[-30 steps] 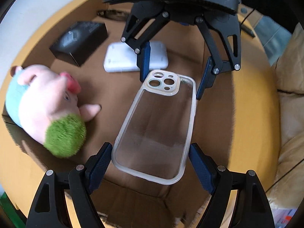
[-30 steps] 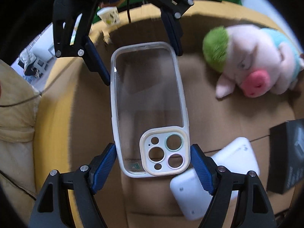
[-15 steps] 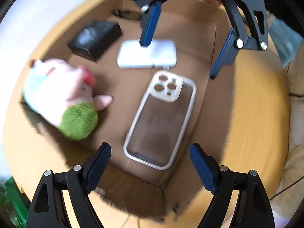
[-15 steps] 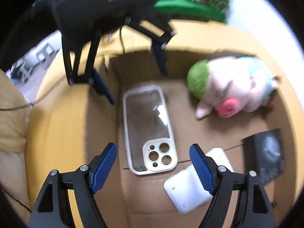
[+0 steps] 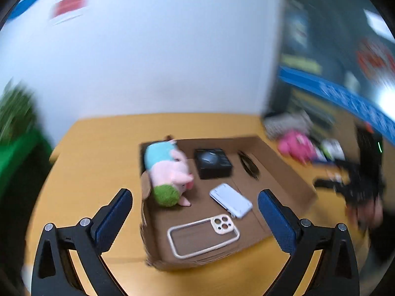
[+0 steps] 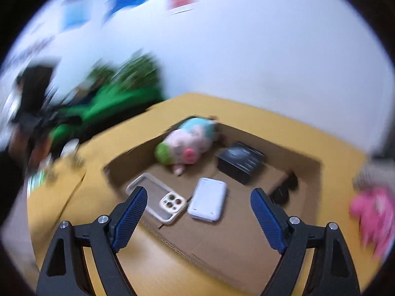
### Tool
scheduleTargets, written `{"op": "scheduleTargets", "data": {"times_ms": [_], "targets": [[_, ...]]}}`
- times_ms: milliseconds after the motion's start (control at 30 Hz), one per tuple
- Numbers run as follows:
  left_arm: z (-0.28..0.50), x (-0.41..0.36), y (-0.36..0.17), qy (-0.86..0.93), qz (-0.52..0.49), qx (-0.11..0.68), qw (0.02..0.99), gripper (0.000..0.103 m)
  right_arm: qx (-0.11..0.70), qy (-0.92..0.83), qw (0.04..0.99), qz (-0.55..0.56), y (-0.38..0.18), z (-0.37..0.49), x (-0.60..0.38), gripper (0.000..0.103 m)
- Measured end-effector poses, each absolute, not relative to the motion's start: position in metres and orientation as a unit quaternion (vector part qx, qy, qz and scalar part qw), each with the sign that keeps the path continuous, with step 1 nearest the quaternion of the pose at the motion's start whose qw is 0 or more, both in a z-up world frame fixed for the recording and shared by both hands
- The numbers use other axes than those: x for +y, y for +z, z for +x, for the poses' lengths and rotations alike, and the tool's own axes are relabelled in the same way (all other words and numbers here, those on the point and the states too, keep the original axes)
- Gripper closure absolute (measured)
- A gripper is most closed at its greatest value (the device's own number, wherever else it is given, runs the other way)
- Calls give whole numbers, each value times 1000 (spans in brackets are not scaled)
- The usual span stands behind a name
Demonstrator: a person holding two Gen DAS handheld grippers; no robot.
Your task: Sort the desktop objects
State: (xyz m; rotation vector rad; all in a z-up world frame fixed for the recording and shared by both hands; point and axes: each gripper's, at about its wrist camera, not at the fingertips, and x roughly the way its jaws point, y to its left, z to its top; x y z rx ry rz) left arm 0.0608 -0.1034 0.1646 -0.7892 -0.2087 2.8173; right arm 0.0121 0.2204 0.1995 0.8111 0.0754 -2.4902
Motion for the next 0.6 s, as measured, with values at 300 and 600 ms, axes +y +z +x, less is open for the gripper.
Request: {"op": "scheduleTargets", "data": {"times_ms": [300,600], "targets": [[39,-36,65,947,-315,-51,-25,0,-69,-937,87,330,123,1,240,15],[46,3,35,957,-288,-5,-27,0,-1,-948,27,316,81,5,220,15]]}}
